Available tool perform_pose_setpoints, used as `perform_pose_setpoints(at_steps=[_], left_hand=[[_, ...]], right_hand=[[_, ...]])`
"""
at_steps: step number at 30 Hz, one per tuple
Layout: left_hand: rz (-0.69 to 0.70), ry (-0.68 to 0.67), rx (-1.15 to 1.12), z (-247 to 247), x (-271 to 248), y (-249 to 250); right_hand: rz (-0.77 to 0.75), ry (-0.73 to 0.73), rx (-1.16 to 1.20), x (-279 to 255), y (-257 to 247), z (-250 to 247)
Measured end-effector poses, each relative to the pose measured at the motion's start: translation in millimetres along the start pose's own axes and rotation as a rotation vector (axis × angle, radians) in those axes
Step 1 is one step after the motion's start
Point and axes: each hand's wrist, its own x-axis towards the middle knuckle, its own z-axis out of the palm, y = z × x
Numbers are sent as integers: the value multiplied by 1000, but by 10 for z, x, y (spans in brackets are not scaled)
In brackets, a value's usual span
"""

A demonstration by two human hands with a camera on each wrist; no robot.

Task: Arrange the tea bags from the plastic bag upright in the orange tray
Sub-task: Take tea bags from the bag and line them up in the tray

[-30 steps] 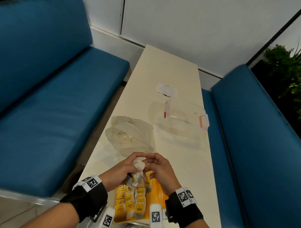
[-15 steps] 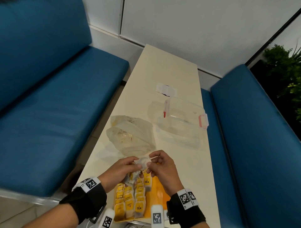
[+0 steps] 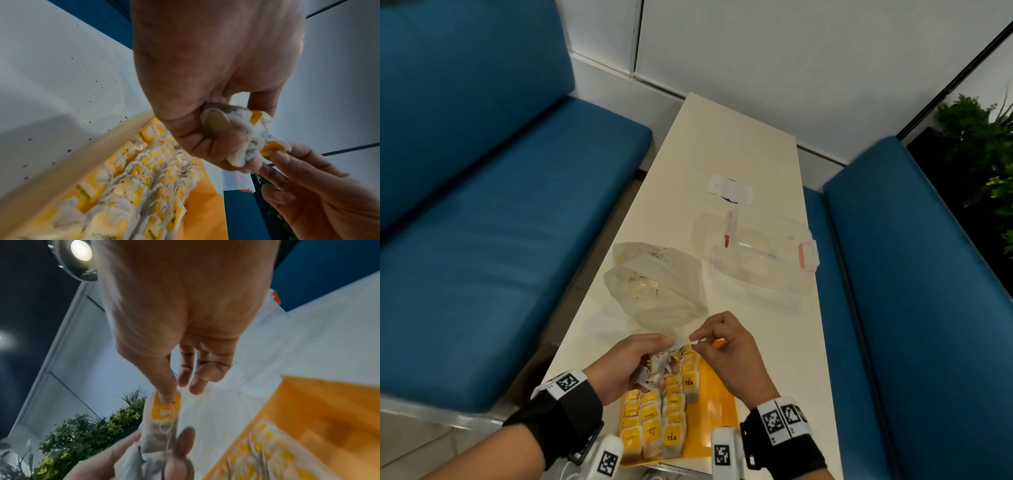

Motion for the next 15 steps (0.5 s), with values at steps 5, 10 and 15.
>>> perform_pose_setpoints(at_steps=[5,10,15], left_hand=[[35,54,67,-52,0,-20],[155,63,285,-18,-21,9],[314,184,552,45,24,22]], right_hand=[[105,-44,-285,100,-27,-249],[251,-247,-652,143,46,-262],[173,-336,-767,122,8,-252]])
